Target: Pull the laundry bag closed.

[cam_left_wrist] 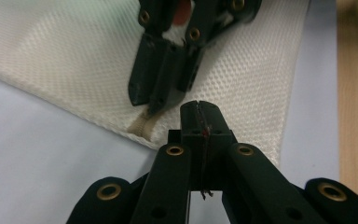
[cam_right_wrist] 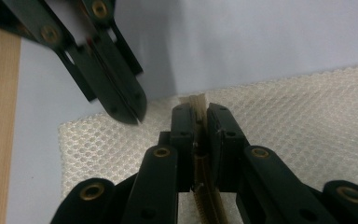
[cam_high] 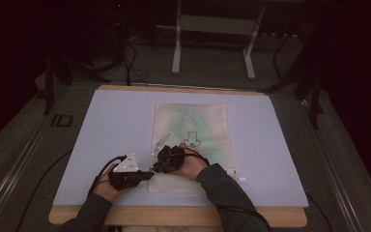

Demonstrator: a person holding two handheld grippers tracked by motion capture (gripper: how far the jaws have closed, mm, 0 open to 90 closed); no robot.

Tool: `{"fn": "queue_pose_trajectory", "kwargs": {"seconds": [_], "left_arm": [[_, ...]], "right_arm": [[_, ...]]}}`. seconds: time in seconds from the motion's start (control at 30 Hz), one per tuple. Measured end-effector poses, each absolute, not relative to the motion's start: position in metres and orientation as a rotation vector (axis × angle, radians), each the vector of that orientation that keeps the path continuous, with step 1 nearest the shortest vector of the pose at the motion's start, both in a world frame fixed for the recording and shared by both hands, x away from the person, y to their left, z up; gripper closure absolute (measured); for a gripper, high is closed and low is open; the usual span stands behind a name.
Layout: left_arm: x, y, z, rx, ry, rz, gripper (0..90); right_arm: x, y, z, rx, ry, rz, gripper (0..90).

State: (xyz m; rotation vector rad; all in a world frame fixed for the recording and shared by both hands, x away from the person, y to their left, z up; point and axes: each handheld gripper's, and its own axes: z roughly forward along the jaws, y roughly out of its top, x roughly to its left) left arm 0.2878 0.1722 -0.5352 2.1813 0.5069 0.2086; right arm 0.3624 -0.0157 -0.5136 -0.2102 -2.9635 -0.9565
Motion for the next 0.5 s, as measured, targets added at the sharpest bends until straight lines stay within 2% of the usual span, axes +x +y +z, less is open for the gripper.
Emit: {"fn": "queue_pose_trajectory", "kwargs": {"seconds": [0.3, 0.5], "left_arm": [[0.2884, 0.1648, -0.5399, 2.242, 0.491, 0.256, 89.1], [0.2879, 0.1607, -0.54, 2.275, 0.459, 0.341, 89.1]], "right_arm": [[0.3614, -0.0171, -0.5151, -0.222, -2.959, -0.955, 81.6], [0.3613, -0.0181, -0.5161, -0.218, -2.958, -0.954, 81.6]]}}
